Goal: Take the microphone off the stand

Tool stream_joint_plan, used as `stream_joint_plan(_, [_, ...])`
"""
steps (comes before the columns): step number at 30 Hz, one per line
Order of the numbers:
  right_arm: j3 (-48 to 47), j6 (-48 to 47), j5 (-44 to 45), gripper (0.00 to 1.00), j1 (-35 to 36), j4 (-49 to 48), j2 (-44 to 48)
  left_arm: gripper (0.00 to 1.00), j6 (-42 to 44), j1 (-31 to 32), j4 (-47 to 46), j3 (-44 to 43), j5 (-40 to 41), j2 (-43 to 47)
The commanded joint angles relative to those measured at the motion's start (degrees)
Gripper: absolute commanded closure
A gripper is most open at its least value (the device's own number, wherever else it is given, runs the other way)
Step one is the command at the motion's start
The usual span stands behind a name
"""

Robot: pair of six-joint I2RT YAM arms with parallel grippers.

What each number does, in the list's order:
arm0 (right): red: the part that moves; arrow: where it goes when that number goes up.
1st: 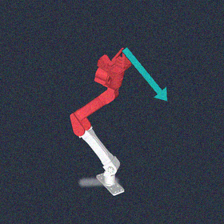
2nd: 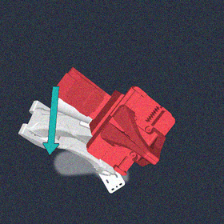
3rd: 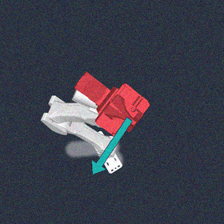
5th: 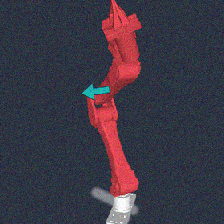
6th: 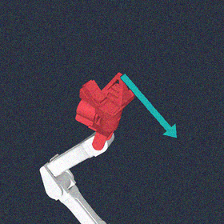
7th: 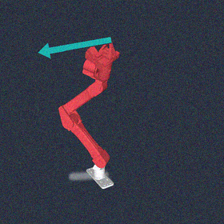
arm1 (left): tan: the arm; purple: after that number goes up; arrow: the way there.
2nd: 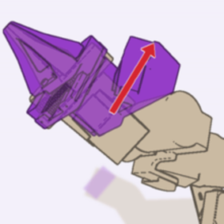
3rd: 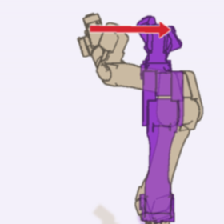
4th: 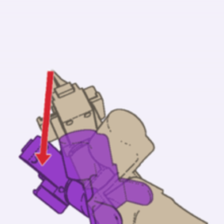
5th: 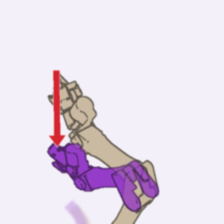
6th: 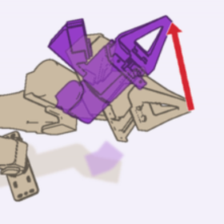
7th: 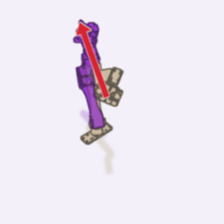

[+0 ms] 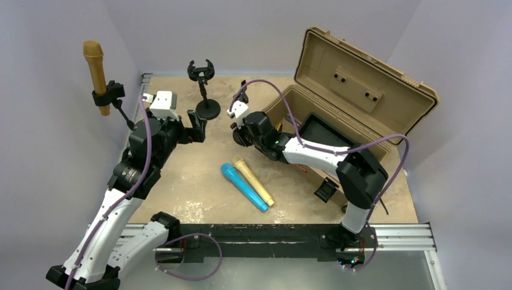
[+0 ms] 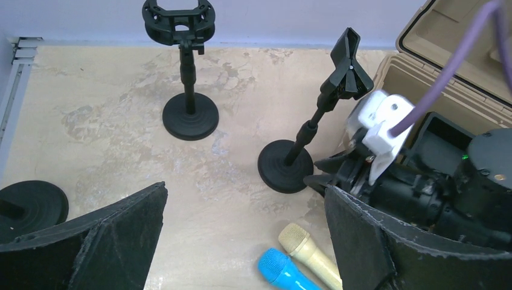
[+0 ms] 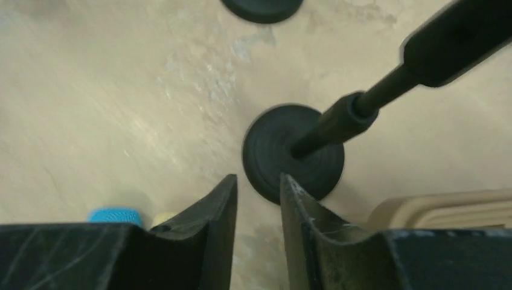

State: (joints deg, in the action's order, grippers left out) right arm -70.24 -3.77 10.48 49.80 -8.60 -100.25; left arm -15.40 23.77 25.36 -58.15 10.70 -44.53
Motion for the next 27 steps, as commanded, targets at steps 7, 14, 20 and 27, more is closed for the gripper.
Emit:
stream_joint_plan(7, [-9.0,0.8,-3.7,0.59,-0.3,2.7,1.7,0.00,0.3,0.1,-1.7,0.6,-0.2,-0.8])
stream_joint_plan(14, [-13.4,2.3,-7.1,0.36,-0.6,-4.0,10.4,0.00,-0.5,-0.5,-1.6,0.5,-0.9,-1.8])
stream_joint_plan(20, [-18.5,8.6,-7.2,0.20,-5.3,-4.2,10.4,0.00,-0.7,-0.6,-1.5,0.5,-1.2,-2.0])
stream_joint_plan(27, [-20.4,14.5,-10.3,0.22,-10.1,-4.7,6.9,0.00,-0.7,-0.6,-1.6,0.6,-1.2,-1.5])
